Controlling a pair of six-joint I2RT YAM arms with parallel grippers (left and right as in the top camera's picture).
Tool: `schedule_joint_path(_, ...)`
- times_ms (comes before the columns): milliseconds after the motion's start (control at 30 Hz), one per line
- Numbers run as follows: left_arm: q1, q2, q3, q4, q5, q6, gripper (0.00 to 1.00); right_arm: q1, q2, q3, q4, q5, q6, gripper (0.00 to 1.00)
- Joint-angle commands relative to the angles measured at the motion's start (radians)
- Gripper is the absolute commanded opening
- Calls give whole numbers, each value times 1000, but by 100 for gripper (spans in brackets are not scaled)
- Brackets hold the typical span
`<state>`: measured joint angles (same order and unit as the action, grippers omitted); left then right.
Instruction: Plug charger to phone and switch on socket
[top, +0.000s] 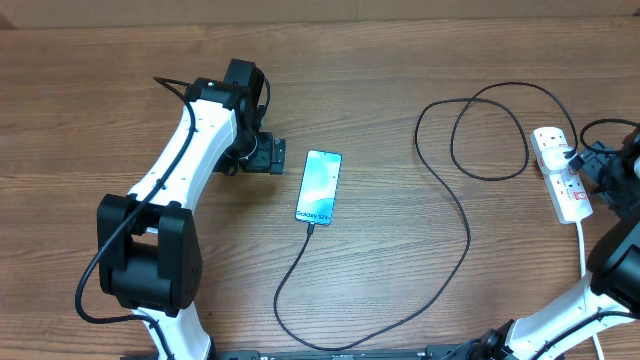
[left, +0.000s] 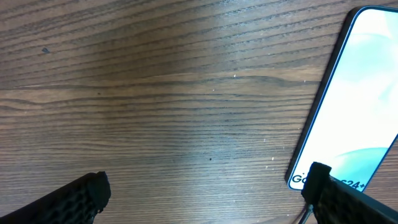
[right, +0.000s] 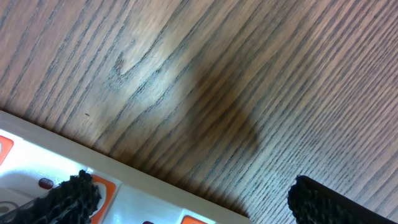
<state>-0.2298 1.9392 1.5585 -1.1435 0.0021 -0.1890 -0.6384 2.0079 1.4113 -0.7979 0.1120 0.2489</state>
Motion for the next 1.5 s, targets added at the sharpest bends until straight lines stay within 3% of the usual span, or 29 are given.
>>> schedule_joint_path(0,-5,-21,8,0,-13,-18,100,14,31,-4,-8,-65,-19,100)
schedule_joint_path(533,-5,-21,8,0,-13,-18,100,14,70,-4,17,-64,-9,100)
schedule_joint_path(867,-5,-21,8,0,-13,-18,100,-9,58,13,34,-36,101,100)
schedule_joint_path(1467,-5,-21,8,0,-13,-18,100,-16,30,13,93,-69,103,100)
